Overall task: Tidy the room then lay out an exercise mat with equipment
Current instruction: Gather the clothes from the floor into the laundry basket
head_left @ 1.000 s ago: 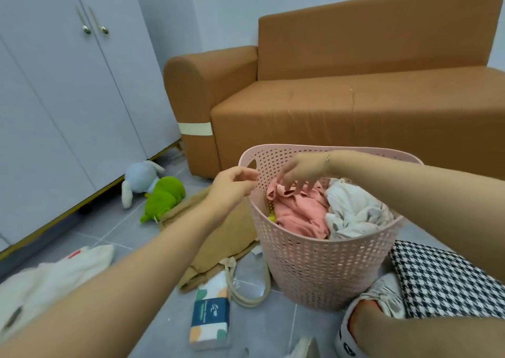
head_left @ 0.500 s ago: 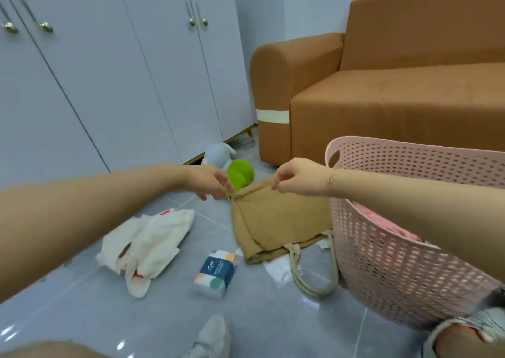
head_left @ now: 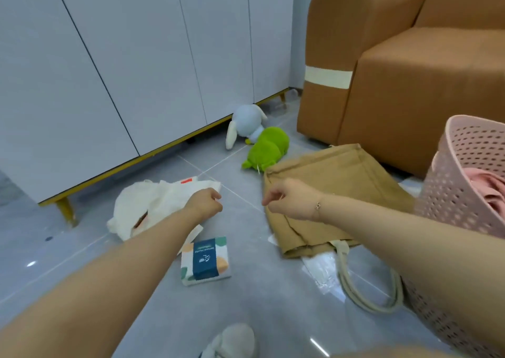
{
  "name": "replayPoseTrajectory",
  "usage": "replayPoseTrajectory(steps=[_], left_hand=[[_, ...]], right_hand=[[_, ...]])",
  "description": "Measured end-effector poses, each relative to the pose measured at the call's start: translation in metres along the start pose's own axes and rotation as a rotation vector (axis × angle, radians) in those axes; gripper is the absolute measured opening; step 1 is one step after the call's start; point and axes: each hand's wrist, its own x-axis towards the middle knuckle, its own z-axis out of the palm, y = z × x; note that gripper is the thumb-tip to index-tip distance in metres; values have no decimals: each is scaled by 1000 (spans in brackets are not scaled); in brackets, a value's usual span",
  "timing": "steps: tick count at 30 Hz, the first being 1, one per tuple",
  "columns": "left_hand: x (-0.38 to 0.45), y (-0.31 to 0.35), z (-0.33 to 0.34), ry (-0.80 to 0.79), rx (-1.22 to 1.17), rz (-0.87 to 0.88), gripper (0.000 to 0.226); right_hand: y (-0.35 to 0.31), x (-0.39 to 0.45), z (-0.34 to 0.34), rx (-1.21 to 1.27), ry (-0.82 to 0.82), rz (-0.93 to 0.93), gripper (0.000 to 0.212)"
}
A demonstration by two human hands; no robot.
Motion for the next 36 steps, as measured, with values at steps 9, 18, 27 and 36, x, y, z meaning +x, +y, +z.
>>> replayPoseTrajectory(steps=[9,18,27,36], left_hand=[[68,-97,31,40,136,-423,99],[28,-100,63,66,-405,-24,27],[-63,16,52,57,-880,262,36],[-93,109,28,-35,-1124,427,36]], right_hand=[[48,57,54,164,-36,69,22],[84,60,68,269,78,156,18],[74,19,70,896,197,141,106],[60,-10,12,908,604,93,28]])
